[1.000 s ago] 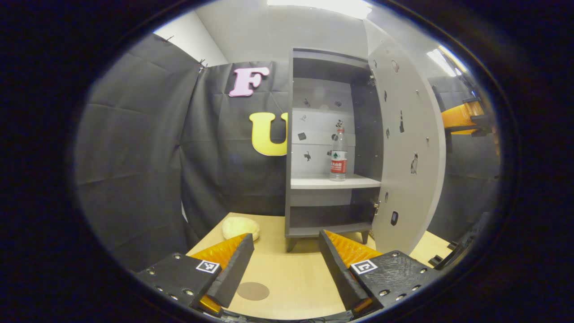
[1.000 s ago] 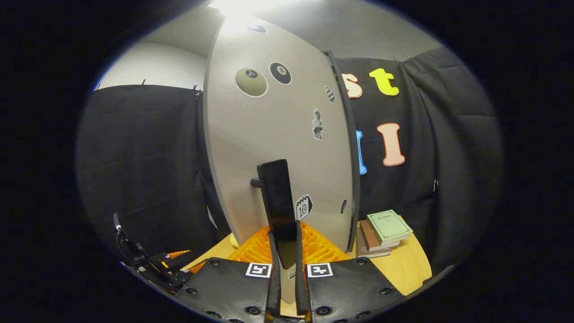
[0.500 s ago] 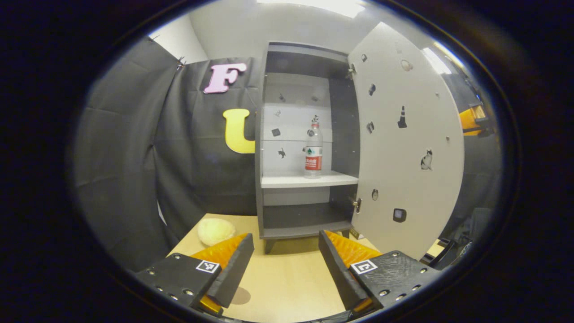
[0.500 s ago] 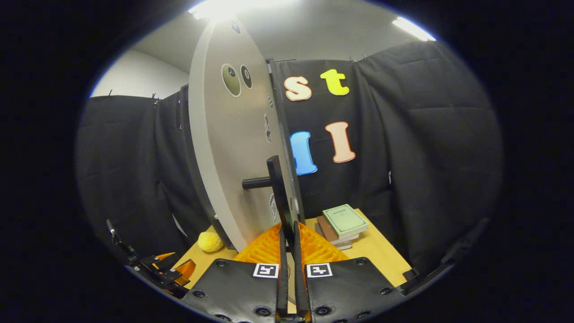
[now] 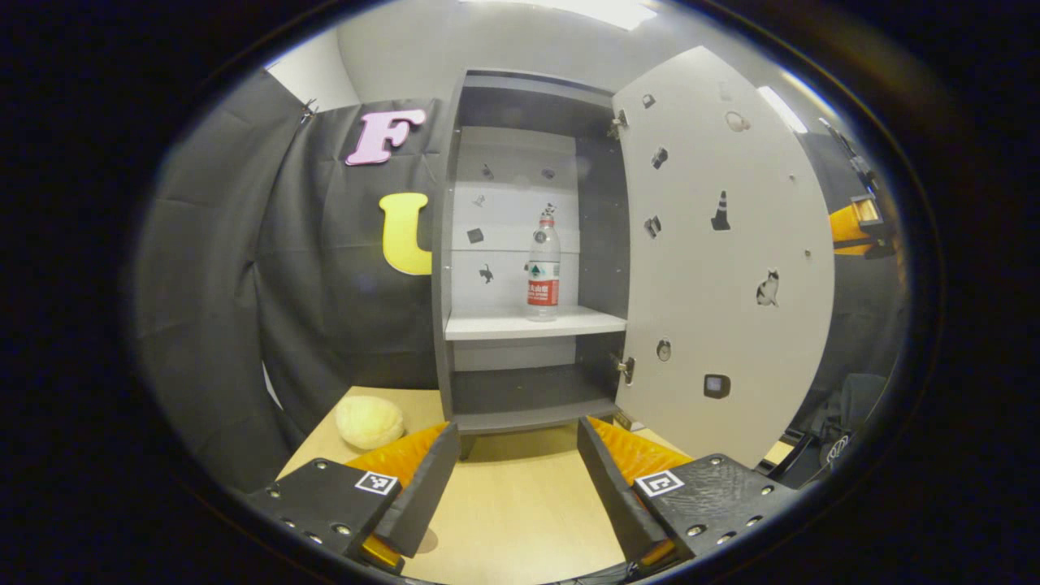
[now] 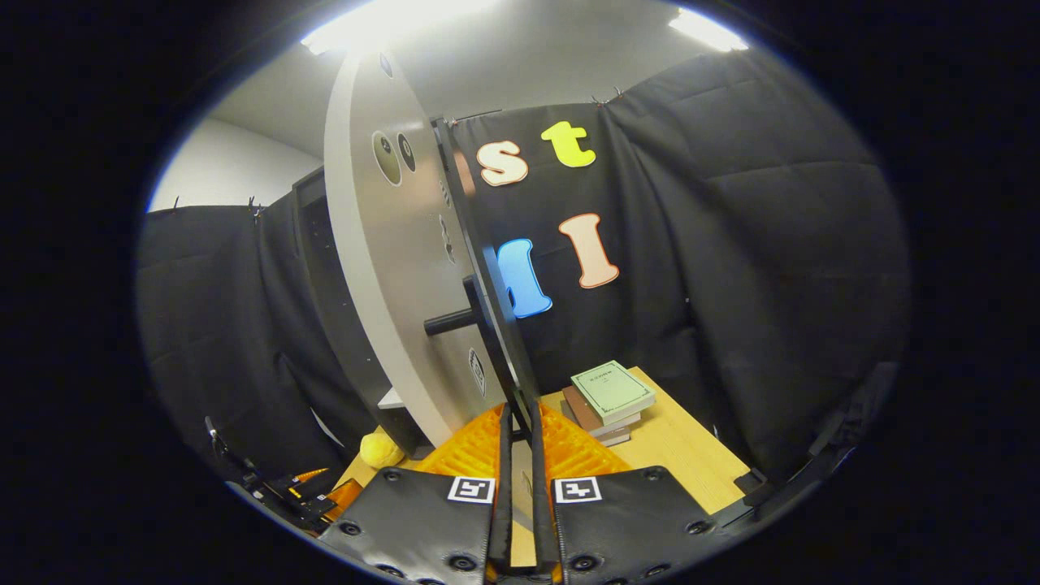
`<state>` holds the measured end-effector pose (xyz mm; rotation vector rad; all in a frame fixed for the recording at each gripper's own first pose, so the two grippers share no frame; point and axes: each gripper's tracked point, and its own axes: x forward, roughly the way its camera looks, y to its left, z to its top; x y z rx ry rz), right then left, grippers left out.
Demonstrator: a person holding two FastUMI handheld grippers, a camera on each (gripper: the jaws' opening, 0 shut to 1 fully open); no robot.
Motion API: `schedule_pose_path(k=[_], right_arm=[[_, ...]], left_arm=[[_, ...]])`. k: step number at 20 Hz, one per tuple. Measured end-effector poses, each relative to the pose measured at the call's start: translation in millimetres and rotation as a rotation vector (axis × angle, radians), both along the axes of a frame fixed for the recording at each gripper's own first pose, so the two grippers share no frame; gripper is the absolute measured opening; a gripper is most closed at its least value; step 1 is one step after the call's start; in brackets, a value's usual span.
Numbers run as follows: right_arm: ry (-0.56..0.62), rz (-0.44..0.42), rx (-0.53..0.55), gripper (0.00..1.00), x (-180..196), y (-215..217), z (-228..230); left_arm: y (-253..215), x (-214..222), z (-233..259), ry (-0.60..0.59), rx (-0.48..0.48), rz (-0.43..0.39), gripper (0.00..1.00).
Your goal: Open the cabinet door with the right hand, grasp the bottle in the cabinet with the left hand and place it on the coaster, then close the cabinet door with the right hand.
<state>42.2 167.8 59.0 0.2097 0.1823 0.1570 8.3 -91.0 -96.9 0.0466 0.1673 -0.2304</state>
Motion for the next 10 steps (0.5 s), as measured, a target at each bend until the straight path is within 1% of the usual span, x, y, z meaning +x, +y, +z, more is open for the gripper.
schedule_pose_path(k=[1, 2, 3, 5, 6, 8, 9, 10], right_arm=[[0.030, -0.015, -0.014, 0.13, -3, -6, -6], [0.045, -0.044, -0.033, 0.13, -9, -15, -6], [0.041, -0.080, -0.043, 0.12, -11, -25, -3], [0.028, -0.148, -0.036, 0.00, -13, -43, 4], [0.026, -0.190, -0.034, 0.07, -10, -51, 3], [0.034, -0.265, -0.030, 0.07, -9, -70, 1], [0.037, -0.289, -0.026, 0.07, -9, -77, 2], [0.039, -0.302, -0.022, 0.07, -6, -80, 4]], left_arm=[[-3, 2, 0, 0.004, -0.008, -0.010, 0.90], [-5, 6, -3, 0.008, -0.014, -0.014, 0.88], [-6, 9, -4, 0.014, -0.017, -0.011, 0.88], [-13, 15, -4, 0.018, -0.036, -0.015, 0.88], [-17, 19, -3, 0.013, -0.050, -0.021, 0.88], [-27, 30, 3, 0.005, -0.076, -0.031, 0.90], [-29, 37, 9, -0.003, -0.082, -0.020, 0.90], [-31, 46, 14, -0.016, -0.085, -0.012, 0.87]])
